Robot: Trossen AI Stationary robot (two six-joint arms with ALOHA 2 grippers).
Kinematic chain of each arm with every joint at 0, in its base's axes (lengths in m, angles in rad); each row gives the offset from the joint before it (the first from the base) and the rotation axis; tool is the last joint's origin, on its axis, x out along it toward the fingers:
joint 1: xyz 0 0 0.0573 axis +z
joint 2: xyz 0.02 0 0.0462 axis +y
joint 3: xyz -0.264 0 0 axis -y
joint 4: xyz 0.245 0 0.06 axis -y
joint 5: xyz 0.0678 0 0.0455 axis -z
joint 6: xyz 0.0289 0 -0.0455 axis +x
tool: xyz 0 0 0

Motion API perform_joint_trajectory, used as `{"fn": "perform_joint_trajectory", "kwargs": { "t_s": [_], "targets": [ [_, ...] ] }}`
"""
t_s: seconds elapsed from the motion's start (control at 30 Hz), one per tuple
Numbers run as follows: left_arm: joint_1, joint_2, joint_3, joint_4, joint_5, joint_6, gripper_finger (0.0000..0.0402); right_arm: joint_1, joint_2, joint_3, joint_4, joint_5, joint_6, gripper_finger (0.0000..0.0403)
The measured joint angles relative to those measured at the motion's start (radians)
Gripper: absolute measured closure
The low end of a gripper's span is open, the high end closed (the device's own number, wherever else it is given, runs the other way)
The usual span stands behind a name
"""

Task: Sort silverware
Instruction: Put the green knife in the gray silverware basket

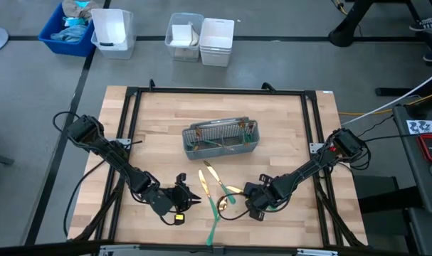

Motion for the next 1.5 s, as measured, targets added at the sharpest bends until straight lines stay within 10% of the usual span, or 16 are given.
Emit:
{"fn": "perform_joint_trajectory", "kwargs": {
  "t_s": [0.57, 1.5],
  "targets": [
    [0.0, 0.0, 0.0, 0.002, 0.0, 0.0, 0.0357, 0.002, 0.057, 0.022, -0.023, -0.002, 0.003, 0.0378],
    [-0.025, -0.039, 0.0, 0.001, 0.0, 0.031, 0.0357, 0.001, 0.066, 0.13, -0.127, 0.001, -0.035, 0.0396]
  ]
}}
